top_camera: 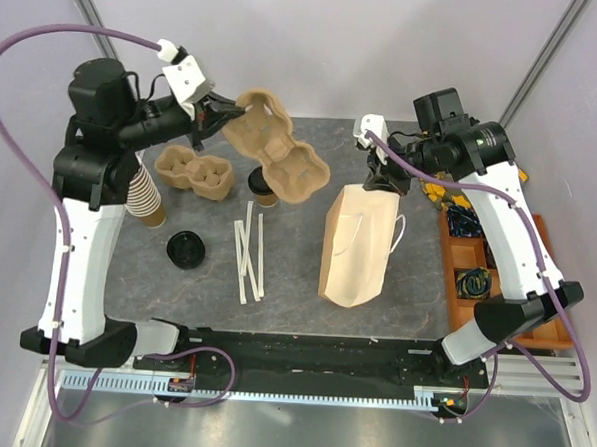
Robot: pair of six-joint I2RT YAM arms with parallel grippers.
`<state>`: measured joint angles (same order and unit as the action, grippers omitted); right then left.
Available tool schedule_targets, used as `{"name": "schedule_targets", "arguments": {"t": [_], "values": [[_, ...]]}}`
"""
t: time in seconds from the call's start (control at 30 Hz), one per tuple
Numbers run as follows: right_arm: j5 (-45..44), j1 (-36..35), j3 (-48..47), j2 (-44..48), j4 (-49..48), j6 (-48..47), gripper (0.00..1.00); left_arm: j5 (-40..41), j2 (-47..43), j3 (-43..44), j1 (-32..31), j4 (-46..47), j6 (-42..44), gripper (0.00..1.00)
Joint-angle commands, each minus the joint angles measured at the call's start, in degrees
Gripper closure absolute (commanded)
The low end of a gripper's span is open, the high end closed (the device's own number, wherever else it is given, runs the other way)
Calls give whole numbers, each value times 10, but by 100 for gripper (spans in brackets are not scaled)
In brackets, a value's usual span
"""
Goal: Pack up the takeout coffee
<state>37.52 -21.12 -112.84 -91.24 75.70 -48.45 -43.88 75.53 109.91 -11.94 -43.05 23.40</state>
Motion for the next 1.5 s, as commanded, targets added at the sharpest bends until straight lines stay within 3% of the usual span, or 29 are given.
{"name": "schedule_targets", "arguments": {"t": [0.0, 0.17, 0.3, 0.43, 0.5, 0.8, 1.13, 1.47], "values": [[-30, -16, 2, 33, -51, 35, 100, -3, -20, 42, -21, 78, -13, 98], [-48, -24, 19, 44, -81, 85, 100, 23, -57, 20, -90, 140, 66, 98], [-46, -26, 30, 48, -95, 107, 100, 48, -93, -11, -181, 161, 160, 98], [-39, -27, 47, 55, -113, 118, 100, 36, -119, -44, -230, 160, 223, 98], [-33, -27, 47, 54, -118, 130, 100, 65, -135, -74, -286, 160, 281, 98], [-43, -30, 30, 48, -122, 157, 100, 206, -122, -111, -456, 167, 378, 98], [-51, -29, 46, 63, -125, 160, 100, 367, -144, -197, -502, 215, 416, 98], [-67, -29, 66, 69, -142, 161, 100, 404, -187, -232, -502, 238, 389, 98]]}}
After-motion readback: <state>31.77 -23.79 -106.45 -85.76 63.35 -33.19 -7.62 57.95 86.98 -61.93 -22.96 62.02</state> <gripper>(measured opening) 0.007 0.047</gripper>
